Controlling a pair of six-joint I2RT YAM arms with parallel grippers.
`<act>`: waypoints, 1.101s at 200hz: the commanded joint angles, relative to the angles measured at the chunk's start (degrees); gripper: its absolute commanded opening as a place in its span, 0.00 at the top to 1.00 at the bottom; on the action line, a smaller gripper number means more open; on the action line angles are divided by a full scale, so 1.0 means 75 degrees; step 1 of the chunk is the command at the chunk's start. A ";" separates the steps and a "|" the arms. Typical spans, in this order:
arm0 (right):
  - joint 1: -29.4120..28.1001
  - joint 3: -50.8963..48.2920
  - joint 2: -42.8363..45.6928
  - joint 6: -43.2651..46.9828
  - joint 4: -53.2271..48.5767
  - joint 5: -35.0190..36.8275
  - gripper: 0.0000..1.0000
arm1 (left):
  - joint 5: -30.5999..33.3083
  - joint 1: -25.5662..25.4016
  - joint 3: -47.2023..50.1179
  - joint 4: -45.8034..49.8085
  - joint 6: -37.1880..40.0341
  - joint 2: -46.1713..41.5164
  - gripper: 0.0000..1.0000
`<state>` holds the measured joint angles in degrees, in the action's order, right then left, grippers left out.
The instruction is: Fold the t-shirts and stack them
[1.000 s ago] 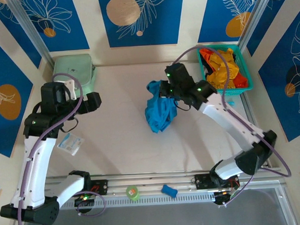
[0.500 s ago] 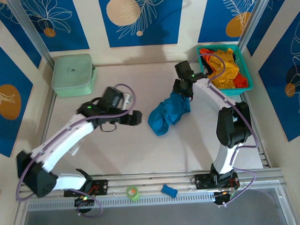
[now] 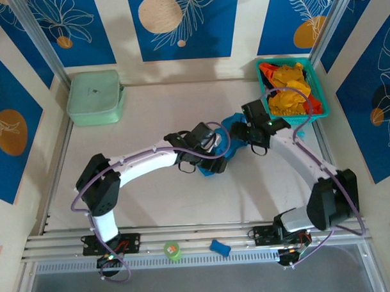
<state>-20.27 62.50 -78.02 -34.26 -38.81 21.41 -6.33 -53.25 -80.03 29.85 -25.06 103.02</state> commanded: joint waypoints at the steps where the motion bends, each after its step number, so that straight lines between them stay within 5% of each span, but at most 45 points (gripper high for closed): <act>1: 0.0028 -0.0590 0.0886 -0.0085 -0.0442 -0.0006 0.12 | -0.0116 -0.0049 -0.0257 -0.0414 -0.0102 0.0278 0.10; 34: 0.0245 -0.1330 0.1987 -0.0341 -0.0498 -0.0387 0.14 | 0.0510 -0.0048 -0.0450 -0.0676 -0.0090 0.0893 0.14; 60: 0.0368 -0.1656 0.2492 -0.0322 -0.0359 -0.0850 0.17 | 0.0907 -0.0036 -0.0847 -0.0788 0.0168 0.1265 0.28; 75: 0.0393 -0.1748 0.2606 -0.0229 -0.0334 -0.1030 0.18 | 0.1225 -0.0040 -0.1077 -0.0781 0.0319 0.1326 0.43; 98: 0.0395 -0.1830 0.2621 -0.0091 -0.0389 -0.1241 0.22 | 0.1529 -0.0025 -0.1410 -0.0484 0.0552 0.1143 0.83; 116: 0.0391 -0.1991 0.2661 0.0112 -0.0317 -0.1481 0.23 | 0.1720 -0.0025 -0.1740 0.0045 0.0814 0.0840 1.00; 173: 0.0385 -0.2449 0.2906 0.0395 0.0329 -0.2118 0.23 | 0.3426 0.0451 -0.5411 0.3192 0.2517 0.1468 1.00; 220: 0.0329 -0.2596 0.2628 0.0169 0.0444 -0.2260 0.25 | 0.4344 0.1082 -0.9357 0.3428 0.4037 0.3636 1.00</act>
<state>-17.54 44.40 -57.49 -32.53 -36.80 7.05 19.00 -47.03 -140.97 51.57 -3.79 121.56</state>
